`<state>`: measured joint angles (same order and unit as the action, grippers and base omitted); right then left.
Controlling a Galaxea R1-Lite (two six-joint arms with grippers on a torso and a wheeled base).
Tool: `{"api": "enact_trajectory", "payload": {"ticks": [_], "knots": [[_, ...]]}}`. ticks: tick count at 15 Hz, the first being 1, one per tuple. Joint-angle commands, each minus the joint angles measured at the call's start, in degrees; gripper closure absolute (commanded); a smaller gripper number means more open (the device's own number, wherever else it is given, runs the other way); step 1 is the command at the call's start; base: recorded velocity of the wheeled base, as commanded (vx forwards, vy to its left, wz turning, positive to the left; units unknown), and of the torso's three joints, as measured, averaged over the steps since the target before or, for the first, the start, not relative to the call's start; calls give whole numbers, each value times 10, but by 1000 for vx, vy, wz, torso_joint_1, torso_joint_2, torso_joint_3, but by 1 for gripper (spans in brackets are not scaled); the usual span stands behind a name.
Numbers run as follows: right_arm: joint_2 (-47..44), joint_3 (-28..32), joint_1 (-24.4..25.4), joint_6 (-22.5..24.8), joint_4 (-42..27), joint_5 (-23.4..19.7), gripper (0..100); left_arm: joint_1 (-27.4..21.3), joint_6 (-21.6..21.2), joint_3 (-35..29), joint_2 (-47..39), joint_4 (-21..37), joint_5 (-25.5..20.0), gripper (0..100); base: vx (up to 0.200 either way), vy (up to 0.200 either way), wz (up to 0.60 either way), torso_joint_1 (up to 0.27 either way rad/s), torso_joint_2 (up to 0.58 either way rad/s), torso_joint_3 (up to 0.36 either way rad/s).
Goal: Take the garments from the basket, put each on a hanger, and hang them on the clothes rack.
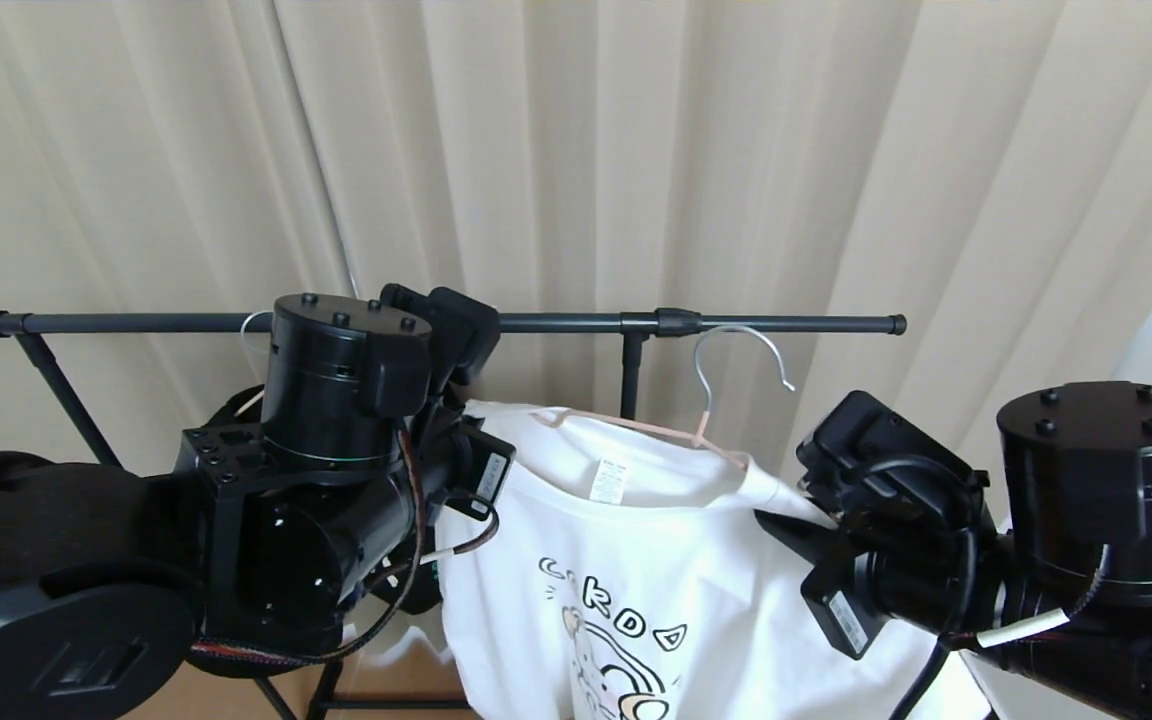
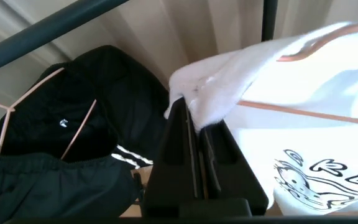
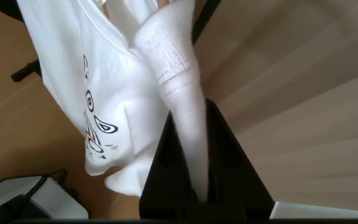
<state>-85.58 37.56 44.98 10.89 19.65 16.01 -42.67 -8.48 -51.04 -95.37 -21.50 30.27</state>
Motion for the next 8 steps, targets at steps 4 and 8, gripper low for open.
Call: {"api": "enact_trajectory", "payload": {"ticks": [4, 8], "knots": [[16, -39, 13, 42, 1, -85, 100, -5, 8, 0, 2, -1, 0, 100, 0, 0, 0, 0, 0, 0], [-66, -33, 16, -19, 79, -78, 100, -37, 11, -17, 8, 0, 1, 100, 0, 0, 0, 0, 0, 0]]}}
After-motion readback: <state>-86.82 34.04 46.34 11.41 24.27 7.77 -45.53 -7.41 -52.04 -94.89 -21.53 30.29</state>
